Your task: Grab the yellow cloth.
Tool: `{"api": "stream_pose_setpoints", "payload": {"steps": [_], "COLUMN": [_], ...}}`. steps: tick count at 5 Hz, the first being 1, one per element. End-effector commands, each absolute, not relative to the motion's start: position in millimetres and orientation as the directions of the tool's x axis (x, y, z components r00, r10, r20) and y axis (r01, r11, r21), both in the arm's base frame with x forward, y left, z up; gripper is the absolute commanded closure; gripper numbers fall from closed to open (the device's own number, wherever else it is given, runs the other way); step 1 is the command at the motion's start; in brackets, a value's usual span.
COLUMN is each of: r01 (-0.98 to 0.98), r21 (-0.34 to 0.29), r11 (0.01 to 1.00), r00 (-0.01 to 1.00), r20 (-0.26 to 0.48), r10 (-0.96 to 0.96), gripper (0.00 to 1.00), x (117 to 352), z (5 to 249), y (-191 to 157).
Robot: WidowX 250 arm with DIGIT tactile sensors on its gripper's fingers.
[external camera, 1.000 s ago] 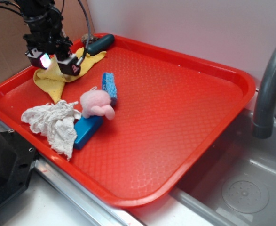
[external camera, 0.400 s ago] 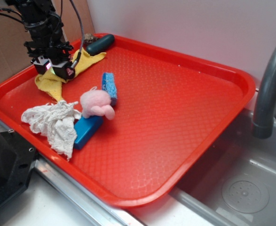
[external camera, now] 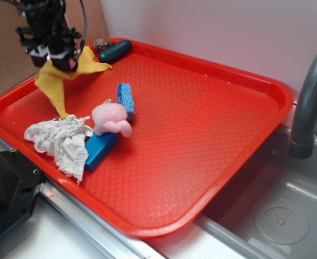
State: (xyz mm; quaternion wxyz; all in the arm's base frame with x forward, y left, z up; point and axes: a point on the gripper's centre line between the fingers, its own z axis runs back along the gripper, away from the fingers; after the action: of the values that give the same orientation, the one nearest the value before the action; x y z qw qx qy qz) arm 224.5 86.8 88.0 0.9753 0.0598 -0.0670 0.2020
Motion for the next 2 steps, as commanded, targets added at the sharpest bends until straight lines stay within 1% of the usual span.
{"api": "stream_pose_setpoints", "payload": {"steps": [1, 2], "r01": [-0.176, -0.118], "r21": [-0.051, -0.060], "r11": [0.983, 0.991], "r00": [0.967, 0.979], "r20": [0.177, 0.161], "r10": [0.182, 0.127], "gripper": [1.00, 1.00], "x": [219.9, 244.6], "z": [209.5, 230.5], "y": [17.1, 1.1]}}
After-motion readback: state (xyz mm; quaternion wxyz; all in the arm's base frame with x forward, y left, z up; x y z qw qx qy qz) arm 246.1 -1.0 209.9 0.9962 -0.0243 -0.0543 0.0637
